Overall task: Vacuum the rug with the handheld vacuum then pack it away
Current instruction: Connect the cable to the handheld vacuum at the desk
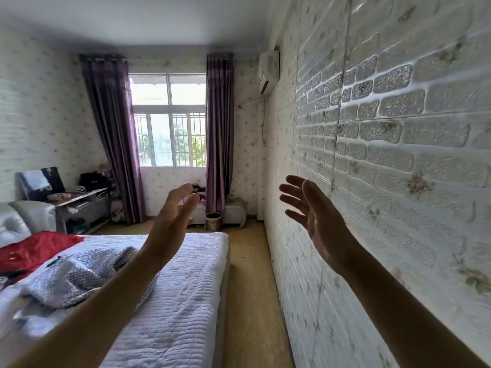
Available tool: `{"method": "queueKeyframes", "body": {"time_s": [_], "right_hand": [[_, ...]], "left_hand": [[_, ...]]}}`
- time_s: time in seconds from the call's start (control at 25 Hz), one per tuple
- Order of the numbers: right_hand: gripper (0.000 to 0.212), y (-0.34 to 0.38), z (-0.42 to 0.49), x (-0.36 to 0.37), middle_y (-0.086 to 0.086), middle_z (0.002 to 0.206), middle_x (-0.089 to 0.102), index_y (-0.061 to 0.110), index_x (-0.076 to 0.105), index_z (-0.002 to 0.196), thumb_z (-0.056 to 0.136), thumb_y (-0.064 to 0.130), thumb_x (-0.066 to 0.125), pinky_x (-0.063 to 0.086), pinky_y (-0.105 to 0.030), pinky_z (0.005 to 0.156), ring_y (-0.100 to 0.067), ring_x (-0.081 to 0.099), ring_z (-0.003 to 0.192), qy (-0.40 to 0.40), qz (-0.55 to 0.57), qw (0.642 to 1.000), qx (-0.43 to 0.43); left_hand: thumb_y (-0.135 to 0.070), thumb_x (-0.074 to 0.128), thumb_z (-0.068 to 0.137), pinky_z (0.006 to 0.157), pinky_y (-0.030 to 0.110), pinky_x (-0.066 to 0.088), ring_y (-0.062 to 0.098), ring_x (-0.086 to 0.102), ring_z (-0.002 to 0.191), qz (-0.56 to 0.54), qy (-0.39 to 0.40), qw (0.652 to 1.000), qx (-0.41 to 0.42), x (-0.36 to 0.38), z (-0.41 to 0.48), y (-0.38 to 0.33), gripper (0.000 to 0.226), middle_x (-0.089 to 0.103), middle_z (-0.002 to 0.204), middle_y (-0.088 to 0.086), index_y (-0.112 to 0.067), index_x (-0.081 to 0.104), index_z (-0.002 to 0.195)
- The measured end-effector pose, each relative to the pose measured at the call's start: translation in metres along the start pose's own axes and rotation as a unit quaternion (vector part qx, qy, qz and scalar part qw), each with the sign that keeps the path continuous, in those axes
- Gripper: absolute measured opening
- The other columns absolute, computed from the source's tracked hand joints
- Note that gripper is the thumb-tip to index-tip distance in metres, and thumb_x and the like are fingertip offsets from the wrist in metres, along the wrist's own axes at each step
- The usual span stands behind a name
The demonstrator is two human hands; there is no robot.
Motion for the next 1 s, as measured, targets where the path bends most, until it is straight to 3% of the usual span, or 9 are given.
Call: {"method": "queueKeyframes", "body": {"time_s": [0.16,0.28,0.4,0.52,0.6,0.8,1.0], "right_hand": [[0.089,-0.054,0.063,-0.006,0.006,0.137,0.061,0.031,0.052,0.136,0.066,0.086,0.053,0.043,-0.038,0.107,-0.011,0.057,0.127,0.002,0.021,0.999,0.03],[0.101,-0.098,0.125,-0.006,0.005,0.138,0.06,0.028,0.051,0.138,0.058,0.09,0.055,0.044,-0.036,0.105,-0.012,0.057,0.127,-0.012,0.038,0.999,0.025],[0.1,-0.147,0.194,-0.003,0.005,0.137,0.061,0.028,0.052,0.136,0.057,0.09,0.056,0.044,-0.037,0.106,-0.012,0.058,0.126,-0.01,0.048,0.998,0.026],[0.103,-0.188,0.255,-0.006,0.004,0.135,0.063,0.026,0.054,0.134,0.054,0.09,0.06,0.044,-0.036,0.105,-0.013,0.06,0.125,-0.02,0.064,0.997,0.036],[0.103,-0.208,0.285,-0.009,0.003,0.134,0.064,0.025,0.054,0.134,0.053,0.089,0.061,0.044,-0.036,0.105,-0.013,0.06,0.124,-0.024,0.076,0.996,0.04],[0.098,-0.276,0.371,-0.023,0.004,0.134,0.064,0.026,0.055,0.133,0.057,0.089,0.058,0.044,-0.036,0.104,-0.013,0.06,0.125,-0.018,0.074,0.997,0.033],[0.098,-0.374,0.468,-0.042,0.003,0.134,0.064,0.025,0.055,0.134,0.059,0.089,0.057,0.042,-0.039,0.106,-0.015,0.059,0.126,-0.014,0.08,0.996,0.033]], "left_hand": [[-0.09,0.042,0.065,0.099,0.052,0.048,0.021,0.056,0.121,-0.027,0.021,0.999,-0.018,0.035,0.058,0.045,0.099,0.053,0.139,0.006,-0.025,0.044,0.139],[-0.092,0.041,0.062,0.096,0.047,0.051,0.016,0.06,0.114,-0.014,0.025,0.999,-0.018,0.048,0.11,0.092,0.1,0.06,0.129,0.006,-0.026,0.048,0.136],[-0.089,0.043,0.064,0.098,0.046,0.05,0.016,0.059,0.115,-0.026,0.022,0.999,-0.036,0.05,0.171,0.144,0.094,0.06,0.13,0.002,-0.028,0.05,0.135],[-0.076,0.045,0.072,0.1,0.05,0.048,0.014,0.06,0.114,-0.073,0.012,0.995,-0.061,0.059,0.229,0.186,0.061,0.064,0.12,-0.006,-0.038,0.057,0.119],[-0.073,0.045,0.074,0.098,0.049,0.049,0.012,0.06,0.114,-0.089,0.007,0.993,-0.073,0.069,0.256,0.207,0.052,0.062,0.117,-0.015,-0.042,0.057,0.113],[-0.073,0.046,0.074,0.097,0.05,0.05,0.012,0.06,0.114,-0.096,-0.011,0.992,-0.085,0.106,0.336,0.275,0.069,0.062,0.121,-0.013,-0.031,0.056,0.127],[-0.072,0.048,0.072,0.093,0.046,0.053,0.012,0.062,0.111,-0.107,-0.013,0.99,-0.092,0.162,0.422,0.365,0.068,0.062,0.121,-0.009,-0.031,0.055,0.126]]}}
Point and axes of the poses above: each hand's wrist, its own z-axis towards the middle knuckle, its own x-axis out of the palm, y = z × x, the point moved 3 cm from there along z, towards the middle knuckle
